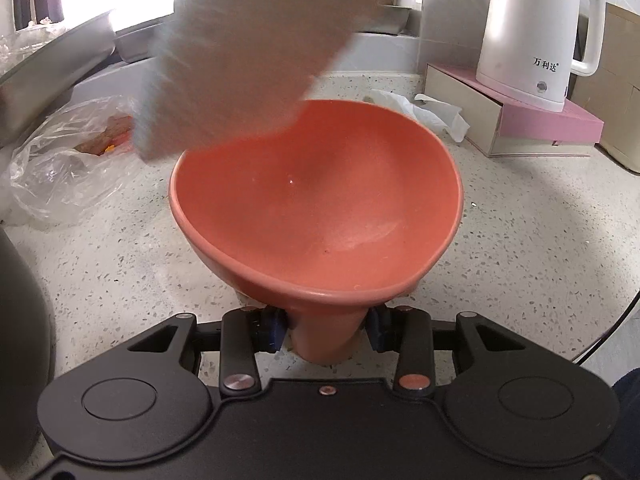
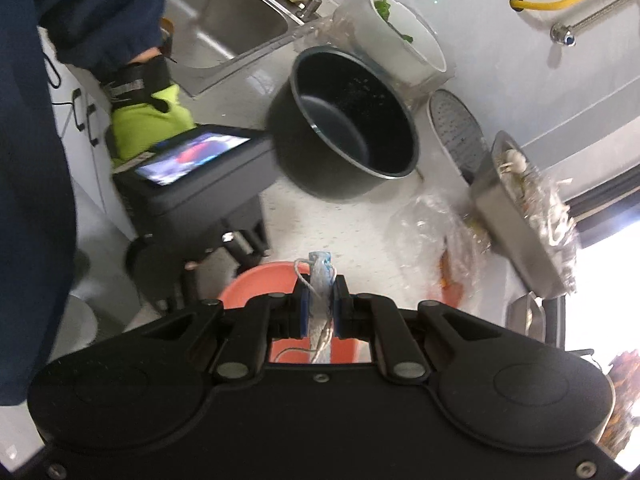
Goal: Clean bowl
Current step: 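Scrub the orange bowl's inner wall with the sponge in the right gripper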
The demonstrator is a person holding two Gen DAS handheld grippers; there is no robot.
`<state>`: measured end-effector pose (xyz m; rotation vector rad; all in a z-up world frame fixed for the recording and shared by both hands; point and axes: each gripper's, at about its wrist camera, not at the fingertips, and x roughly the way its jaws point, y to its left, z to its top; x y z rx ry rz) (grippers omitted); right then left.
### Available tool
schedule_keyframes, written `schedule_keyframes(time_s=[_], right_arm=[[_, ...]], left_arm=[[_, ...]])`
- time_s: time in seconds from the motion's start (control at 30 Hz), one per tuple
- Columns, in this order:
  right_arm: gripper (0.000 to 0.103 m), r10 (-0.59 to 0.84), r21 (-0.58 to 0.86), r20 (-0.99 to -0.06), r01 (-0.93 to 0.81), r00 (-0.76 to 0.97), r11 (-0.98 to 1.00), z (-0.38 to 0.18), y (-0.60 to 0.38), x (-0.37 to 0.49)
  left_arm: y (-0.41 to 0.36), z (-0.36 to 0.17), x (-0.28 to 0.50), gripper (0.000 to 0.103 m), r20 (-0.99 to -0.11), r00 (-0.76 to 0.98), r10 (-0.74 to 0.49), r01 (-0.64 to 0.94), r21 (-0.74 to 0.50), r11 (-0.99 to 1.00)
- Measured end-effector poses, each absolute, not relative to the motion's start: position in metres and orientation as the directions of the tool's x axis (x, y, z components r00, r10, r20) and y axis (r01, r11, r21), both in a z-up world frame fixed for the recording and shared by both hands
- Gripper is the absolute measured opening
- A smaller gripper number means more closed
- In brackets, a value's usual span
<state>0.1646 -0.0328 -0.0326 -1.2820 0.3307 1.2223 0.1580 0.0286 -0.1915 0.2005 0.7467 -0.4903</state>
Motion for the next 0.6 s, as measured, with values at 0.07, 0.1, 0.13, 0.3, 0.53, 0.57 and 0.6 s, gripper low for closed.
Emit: schedule_keyframes(time_s=[0.07,0.1,0.13,0.3,0.53,0.57,0.6], right_arm=[[0.012,0.513,-0.542,-0.764,-0.821,0.391,-0.181,-0.026,-0.025,0.174],[0.012,0.514,-0.542,-0.763,-0.821,0.392,-0.179,-0.024,-0.021,0.179],[0.012,0.512,-0.542,-0.764,-0.821,0.393,-0.178,-0.024,-0.018,0.184],[0.012,0.480,-0.541,-0.778,-0.820,0.404,-0.186,-0.032,-0.013,0.207],[0.012,0.418,-0.501,-0.811,-0.855,0.411,-0.132,-0.049,-0.028,0.235],[0.012,0.401,-0.494,-0.817,-0.861,0.414,-0.118,-0.053,-0.033,0.239],[0.012,0.385,-0.488,-0.823,-0.866,0.417,-0.105,-0.056,-0.039,0.243]], left_arm=[[0.028,-0.192,0.158,0.038,-0.692,0.629,-0.354,0.493,0.003,0.870],[0.028,-0.192,0.159,0.038,-0.692,0.629,-0.354,0.493,0.003,0.870],[0.029,-0.192,0.159,0.038,-0.692,0.629,-0.354,0.493,0.003,0.870],[0.029,-0.192,0.158,0.038,-0.690,0.632,-0.355,0.488,-0.002,0.873],[0.030,-0.192,0.159,0.038,-0.691,0.630,-0.355,0.490,-0.001,0.872],[0.030,-0.192,0.159,0.038,-0.691,0.629,-0.356,0.491,-0.001,0.871],[0.030,-0.191,0.159,0.038,-0.692,0.628,-0.356,0.492,-0.001,0.871]])
